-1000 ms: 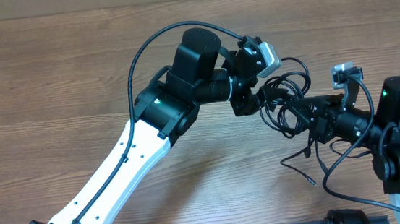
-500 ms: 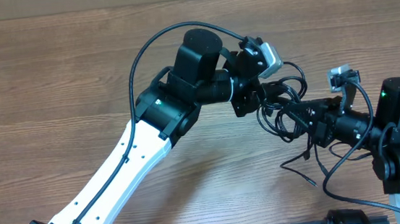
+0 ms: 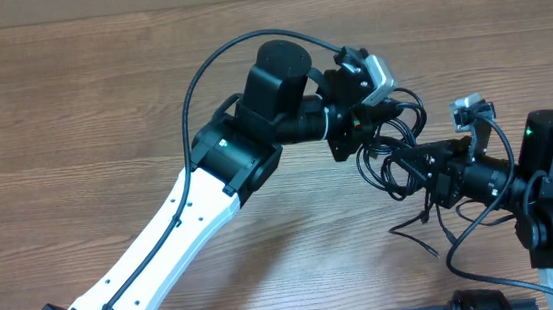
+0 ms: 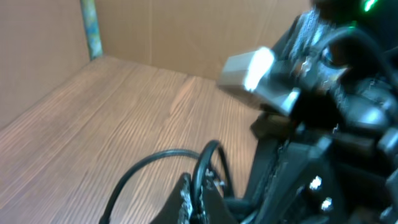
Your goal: Untangle cables
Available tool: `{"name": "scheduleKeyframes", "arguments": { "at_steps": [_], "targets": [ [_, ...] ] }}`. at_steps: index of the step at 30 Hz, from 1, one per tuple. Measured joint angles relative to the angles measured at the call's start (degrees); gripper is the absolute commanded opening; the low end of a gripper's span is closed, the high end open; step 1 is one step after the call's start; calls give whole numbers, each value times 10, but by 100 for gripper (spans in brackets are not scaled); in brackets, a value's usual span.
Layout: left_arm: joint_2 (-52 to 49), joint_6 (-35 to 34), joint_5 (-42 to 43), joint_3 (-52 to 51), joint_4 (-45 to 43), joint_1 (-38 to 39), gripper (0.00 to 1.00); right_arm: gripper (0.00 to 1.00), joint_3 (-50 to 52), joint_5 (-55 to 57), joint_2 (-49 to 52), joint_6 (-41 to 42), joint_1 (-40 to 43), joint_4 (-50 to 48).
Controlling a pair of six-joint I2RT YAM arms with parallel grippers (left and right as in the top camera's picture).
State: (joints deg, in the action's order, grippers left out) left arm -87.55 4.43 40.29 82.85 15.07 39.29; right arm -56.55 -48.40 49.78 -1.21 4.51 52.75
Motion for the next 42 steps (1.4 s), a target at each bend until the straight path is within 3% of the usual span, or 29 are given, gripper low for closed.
{"name": "scheduleKeyframes", "arguments": {
  "at_steps": [6,13,14,16,17,24,29,32,36,42],
  "targets": [
    [0,-120,3,0,-69,5,4,4,0,17,0,-3,0,13],
    [0,-158,28,0,-87,3,4,4,0,29,0,-3,0,19],
    [0,-161,30,0,-87,1,10,4,0,29,0,-3,0,20],
    [0,-164,31,0,-87,-6,76,4,0,31,0,-3,0,22],
    [0,-163,32,0,-87,-10,100,4,0,32,0,-3,0,24],
    [0,-163,-21,1,0,-45,100,4,0,37,0,-3,0,24],
    [0,-151,-19,1,9,-48,100,4,0,38,0,-3,0,24],
    [0,-96,54,1,9,-48,95,4,0,38,0,-3,0,24],
    [0,41,233,1,10,-48,98,4,0,38,0,-3,0,24],
    [0,99,324,1,19,-48,100,4,0,38,0,-3,0,24]
  ]
}}
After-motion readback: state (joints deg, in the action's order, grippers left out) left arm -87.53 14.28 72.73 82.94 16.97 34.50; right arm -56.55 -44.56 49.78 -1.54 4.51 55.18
